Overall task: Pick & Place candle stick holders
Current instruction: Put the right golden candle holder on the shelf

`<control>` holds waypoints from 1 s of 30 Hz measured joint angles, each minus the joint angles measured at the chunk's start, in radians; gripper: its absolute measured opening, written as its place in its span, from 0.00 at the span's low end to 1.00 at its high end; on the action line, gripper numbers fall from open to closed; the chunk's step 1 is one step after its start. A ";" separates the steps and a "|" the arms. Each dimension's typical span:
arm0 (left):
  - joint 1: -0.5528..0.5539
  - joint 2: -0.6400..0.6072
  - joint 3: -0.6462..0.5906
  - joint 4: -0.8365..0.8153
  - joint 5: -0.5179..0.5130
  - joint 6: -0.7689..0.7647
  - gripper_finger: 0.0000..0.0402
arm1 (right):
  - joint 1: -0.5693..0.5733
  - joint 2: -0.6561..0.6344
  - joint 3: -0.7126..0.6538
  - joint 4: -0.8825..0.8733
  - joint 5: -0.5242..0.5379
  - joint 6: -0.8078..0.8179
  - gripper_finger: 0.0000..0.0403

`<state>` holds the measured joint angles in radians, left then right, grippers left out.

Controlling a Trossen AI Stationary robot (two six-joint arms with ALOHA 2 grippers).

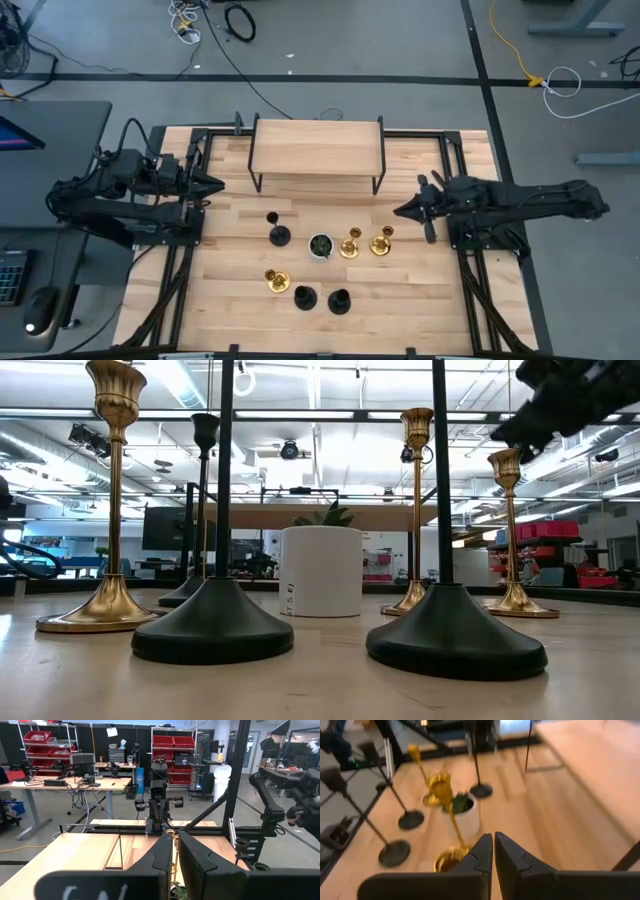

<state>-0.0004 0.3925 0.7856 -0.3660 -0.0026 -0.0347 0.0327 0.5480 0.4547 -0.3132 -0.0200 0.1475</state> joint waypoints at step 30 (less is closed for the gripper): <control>0.000 0.000 0.000 -0.037 0.000 -0.006 0.09 | 0.190 0.003 -0.184 0.072 0.074 0.368 0.40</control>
<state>-0.0003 0.3924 0.7856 -0.4026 -0.0025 -0.0402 0.2231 0.5507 0.2706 -0.2415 0.0536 0.5158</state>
